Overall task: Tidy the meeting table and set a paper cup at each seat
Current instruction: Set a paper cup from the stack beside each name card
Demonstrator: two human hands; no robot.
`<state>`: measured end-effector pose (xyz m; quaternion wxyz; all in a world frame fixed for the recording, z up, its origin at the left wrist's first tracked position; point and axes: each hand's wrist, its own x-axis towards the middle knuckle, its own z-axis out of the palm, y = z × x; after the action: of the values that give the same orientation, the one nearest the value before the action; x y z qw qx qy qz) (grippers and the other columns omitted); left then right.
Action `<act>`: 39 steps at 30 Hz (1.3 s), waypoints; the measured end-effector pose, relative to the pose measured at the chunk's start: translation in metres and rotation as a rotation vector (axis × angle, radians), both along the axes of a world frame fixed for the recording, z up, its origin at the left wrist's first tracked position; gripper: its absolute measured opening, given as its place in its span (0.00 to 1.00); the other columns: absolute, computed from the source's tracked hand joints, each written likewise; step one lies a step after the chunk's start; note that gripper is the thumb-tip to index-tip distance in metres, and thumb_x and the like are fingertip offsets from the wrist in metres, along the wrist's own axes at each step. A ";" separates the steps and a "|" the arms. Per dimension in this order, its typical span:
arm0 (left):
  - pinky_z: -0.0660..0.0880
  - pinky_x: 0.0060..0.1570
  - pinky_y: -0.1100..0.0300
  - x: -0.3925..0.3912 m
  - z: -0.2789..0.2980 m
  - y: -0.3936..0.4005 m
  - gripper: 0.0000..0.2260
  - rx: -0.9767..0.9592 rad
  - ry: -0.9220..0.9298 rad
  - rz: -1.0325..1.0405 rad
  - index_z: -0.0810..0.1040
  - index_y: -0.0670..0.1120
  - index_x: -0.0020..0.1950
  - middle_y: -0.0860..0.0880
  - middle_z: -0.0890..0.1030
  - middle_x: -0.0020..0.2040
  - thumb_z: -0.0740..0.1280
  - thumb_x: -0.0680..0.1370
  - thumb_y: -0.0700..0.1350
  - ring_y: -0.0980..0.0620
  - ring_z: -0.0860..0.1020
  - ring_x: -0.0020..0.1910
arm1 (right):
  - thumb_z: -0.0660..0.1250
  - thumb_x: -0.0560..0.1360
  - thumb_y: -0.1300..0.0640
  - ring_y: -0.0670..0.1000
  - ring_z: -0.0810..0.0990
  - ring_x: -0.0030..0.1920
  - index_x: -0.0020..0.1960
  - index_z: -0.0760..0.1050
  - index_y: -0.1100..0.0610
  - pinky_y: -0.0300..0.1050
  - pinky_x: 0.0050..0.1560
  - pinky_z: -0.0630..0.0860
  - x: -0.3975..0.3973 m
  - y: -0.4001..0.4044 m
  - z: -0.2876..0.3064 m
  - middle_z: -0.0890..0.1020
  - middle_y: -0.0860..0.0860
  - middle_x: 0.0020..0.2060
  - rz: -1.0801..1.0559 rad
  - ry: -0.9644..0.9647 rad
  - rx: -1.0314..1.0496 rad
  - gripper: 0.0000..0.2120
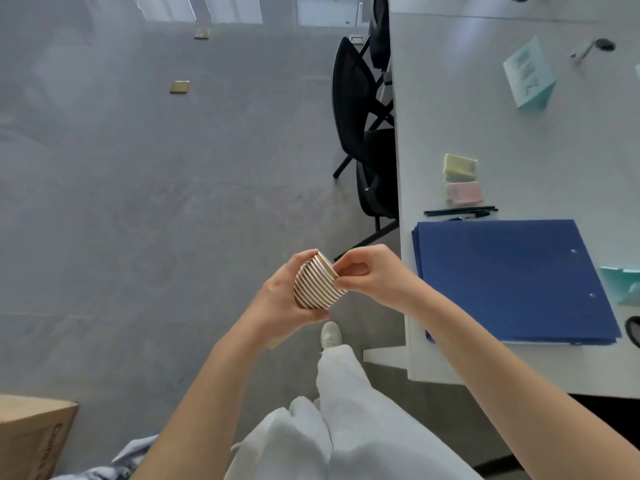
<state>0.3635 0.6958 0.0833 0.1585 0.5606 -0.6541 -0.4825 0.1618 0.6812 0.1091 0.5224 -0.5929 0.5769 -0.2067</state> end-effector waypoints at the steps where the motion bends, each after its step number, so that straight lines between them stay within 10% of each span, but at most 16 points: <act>1: 0.77 0.51 0.60 0.000 0.001 -0.015 0.40 0.000 -0.003 -0.012 0.62 0.69 0.67 0.59 0.77 0.55 0.80 0.64 0.47 0.59 0.77 0.53 | 0.74 0.70 0.64 0.45 0.85 0.44 0.48 0.83 0.55 0.46 0.52 0.82 0.000 -0.013 0.000 0.86 0.49 0.42 -0.011 -0.005 -0.001 0.09; 27: 0.80 0.49 0.56 0.014 0.018 -0.450 0.38 -0.020 -0.025 -0.321 0.64 0.70 0.65 0.59 0.78 0.51 0.79 0.63 0.46 0.57 0.78 0.49 | 0.74 0.71 0.58 0.44 0.84 0.46 0.50 0.81 0.56 0.42 0.53 0.81 0.013 -0.379 0.022 0.85 0.49 0.43 -0.388 -0.003 -0.051 0.09; 39: 0.75 0.51 0.57 -0.027 0.015 -0.609 0.40 -0.046 -0.075 -0.549 0.61 0.66 0.70 0.56 0.75 0.56 0.78 0.65 0.49 0.54 0.75 0.54 | 0.72 0.74 0.57 0.45 0.82 0.49 0.57 0.80 0.56 0.39 0.52 0.79 -0.015 -0.461 0.023 0.84 0.49 0.48 -0.924 0.127 -0.102 0.12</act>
<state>0.3361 0.0867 0.0984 0.0101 0.3762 -0.7978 -0.4711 0.1473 0.2206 0.1321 0.3093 -0.3102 0.8005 -0.4090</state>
